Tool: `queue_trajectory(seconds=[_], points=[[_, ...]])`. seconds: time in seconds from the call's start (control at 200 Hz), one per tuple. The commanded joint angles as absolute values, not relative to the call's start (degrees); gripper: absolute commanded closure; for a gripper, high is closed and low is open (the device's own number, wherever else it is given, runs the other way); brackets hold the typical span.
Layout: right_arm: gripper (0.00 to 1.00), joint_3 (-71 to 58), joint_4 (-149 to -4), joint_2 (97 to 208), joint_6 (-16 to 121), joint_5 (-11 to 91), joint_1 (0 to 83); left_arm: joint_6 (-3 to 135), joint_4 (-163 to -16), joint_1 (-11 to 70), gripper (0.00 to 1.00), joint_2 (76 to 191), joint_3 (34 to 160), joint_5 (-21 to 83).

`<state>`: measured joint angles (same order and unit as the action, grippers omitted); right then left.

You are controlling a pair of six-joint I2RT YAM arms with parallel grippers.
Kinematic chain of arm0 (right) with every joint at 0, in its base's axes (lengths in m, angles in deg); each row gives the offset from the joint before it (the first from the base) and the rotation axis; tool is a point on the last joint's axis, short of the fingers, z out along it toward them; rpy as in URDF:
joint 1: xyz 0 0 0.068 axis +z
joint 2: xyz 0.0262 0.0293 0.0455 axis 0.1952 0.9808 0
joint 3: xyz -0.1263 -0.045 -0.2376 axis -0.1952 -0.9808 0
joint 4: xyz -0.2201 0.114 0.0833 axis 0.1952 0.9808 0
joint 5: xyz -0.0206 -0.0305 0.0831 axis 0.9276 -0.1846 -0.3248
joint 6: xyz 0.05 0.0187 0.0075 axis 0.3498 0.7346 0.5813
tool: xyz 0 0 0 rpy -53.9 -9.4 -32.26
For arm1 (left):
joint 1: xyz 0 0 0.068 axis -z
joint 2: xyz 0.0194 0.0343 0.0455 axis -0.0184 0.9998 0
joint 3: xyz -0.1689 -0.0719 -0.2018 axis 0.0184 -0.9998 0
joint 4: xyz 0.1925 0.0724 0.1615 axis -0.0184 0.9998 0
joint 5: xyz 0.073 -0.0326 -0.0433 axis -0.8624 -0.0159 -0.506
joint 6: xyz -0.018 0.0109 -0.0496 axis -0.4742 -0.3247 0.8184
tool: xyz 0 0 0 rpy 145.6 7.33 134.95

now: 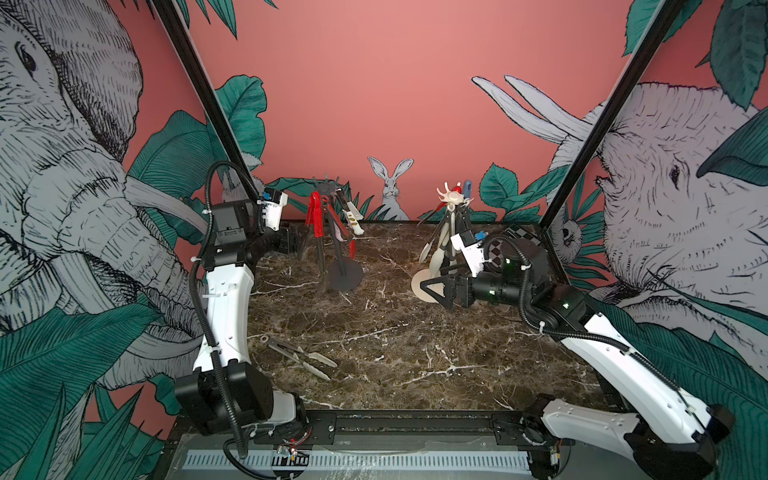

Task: Hang food tongs on kitchen utensil racks
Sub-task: Hang the food tongs on the rack, then pick up the food tongs from the center of the board.

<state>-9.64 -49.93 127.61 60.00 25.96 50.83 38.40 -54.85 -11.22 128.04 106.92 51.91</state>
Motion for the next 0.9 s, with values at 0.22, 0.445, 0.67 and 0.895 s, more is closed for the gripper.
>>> queue_trajectory(seconds=[0.22,0.445,0.67,0.895], points=[[0.01,-9.1,-52.7,129.0,59.5,26.1,50.5,55.2,-61.2,-12.4,0.2,119.7,102.1,42.6],[0.01,-9.2,-53.3,130.2,59.3,25.4,50.5,61.0,-55.7,-12.3,0.15,115.3,99.1,36.3],[0.01,-10.0,-54.6,130.9,59.6,24.6,50.4,67.1,-45.5,-12.3,0.05,111.9,97.3,30.9],[0.01,-10.8,-55.3,130.9,59.9,24.4,50.5,71.4,-38.8,-12.3,0.01,106.8,92.2,30.7]])
